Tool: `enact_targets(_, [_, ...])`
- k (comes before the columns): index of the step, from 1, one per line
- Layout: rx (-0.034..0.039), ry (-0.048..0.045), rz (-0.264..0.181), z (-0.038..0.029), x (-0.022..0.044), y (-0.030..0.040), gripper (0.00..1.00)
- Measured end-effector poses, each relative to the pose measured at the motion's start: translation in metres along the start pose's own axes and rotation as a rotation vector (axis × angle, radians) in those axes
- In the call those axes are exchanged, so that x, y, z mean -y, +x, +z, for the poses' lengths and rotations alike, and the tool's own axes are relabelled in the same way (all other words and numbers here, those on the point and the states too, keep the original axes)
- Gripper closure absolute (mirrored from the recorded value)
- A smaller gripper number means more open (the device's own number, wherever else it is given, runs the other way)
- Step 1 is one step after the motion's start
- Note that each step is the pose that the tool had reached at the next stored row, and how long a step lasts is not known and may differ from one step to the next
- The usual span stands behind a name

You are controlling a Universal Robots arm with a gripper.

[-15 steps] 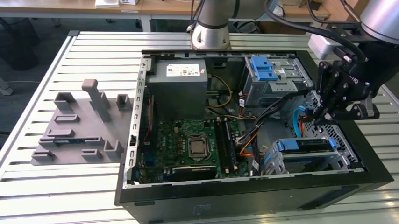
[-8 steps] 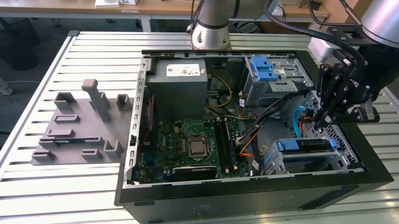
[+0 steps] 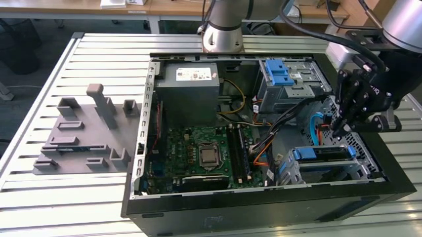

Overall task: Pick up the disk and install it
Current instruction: 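Insert the first disk wire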

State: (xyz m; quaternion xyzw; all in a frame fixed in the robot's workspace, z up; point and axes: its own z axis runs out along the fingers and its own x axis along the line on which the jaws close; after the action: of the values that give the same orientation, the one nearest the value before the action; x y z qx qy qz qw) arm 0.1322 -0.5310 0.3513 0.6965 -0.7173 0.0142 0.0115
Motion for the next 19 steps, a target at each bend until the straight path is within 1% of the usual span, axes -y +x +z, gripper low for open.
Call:
enact_targets(6, [0.0001,0.0000,0.000,0.0019,-0.0004,0.0060,0.84])
enact_targets(8, [0.0003,0.0000,0.000,0.0025,-0.0015,0.0063,0.84])
enact_targets(13, [0.0002,0.0000,0.000,0.0029,-0.0017,0.0066,0.84])
enact_targets(19, [0.0002,0.0000,0.000,0.0054,-0.0017,0.0111,0.84])
